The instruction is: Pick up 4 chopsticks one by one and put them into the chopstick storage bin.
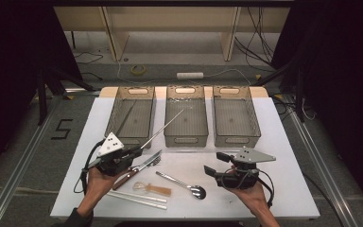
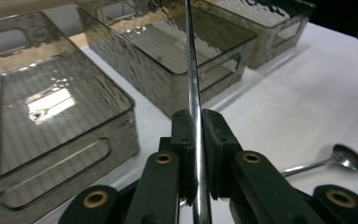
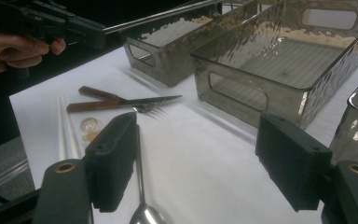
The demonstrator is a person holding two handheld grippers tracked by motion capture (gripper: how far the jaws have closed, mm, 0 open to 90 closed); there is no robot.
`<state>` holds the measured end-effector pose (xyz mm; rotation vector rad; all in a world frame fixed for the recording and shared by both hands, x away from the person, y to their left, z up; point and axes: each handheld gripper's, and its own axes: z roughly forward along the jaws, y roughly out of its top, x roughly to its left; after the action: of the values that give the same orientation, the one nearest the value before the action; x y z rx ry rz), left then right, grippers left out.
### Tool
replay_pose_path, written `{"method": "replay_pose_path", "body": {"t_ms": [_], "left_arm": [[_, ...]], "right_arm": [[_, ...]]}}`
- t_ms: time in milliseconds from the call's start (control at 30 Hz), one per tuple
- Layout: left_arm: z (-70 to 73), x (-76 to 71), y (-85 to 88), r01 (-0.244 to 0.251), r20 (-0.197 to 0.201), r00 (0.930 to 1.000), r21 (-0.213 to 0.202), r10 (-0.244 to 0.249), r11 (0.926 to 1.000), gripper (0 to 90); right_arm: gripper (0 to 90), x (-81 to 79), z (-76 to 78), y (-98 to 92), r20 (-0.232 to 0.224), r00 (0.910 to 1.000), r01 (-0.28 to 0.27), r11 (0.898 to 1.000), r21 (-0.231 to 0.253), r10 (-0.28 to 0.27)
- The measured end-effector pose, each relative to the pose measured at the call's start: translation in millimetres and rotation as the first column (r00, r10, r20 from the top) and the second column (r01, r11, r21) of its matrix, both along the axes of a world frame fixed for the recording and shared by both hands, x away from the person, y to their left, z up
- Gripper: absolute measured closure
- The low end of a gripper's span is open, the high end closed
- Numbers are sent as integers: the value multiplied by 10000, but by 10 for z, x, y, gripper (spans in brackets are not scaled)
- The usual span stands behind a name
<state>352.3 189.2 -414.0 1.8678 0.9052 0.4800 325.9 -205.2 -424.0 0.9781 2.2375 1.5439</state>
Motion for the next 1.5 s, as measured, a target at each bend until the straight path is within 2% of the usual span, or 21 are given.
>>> {"method": "replay_pose_path", "body": {"t_ms": [167,333,600,867,1000,1100,1433,1500], "left_arm": [[22,69,126,-480,8,9988,-281,480,9985,830],[29,148,212,-814,25,9967,-277,815,9963,830],[47,311,369,-1602,97,9869,-515,1609,9857,830],[44,485,517,-2279,140,9734,-430,2287,9727,830],[20,577,535,-2510,-1,9679,-352,2512,9673,829],[-2,642,533,-2575,-113,9663,-227,2573,9660,829],[-122,840,548,-2983,-571,9529,6,2978,9545,829],[-131,869,545,-2958,-591,9535,51,2956,9552,829]], "right_arm": [[298,-36,-9,-8,-100,9999,-10,10000,39,11],[297,-52,-20,-8,-123,9999,-37,10000,14,37],[298,-65,-34,-22,-158,9999,-46,10000,-40,45],[298,-73,-42,-25,-133,9999,-89,9999,-118,87],[298,-74,-47,-13,-174,9998,-119,9998,-174,116],[298,-71,-48,-7,-148,9998,-157,9997,-182,154],[300,-87,-49,-1,-124,9998,-169,9995,-284,166],[300,-97,-44,-2,-120,9998,-149,9995,-286,145]]}}
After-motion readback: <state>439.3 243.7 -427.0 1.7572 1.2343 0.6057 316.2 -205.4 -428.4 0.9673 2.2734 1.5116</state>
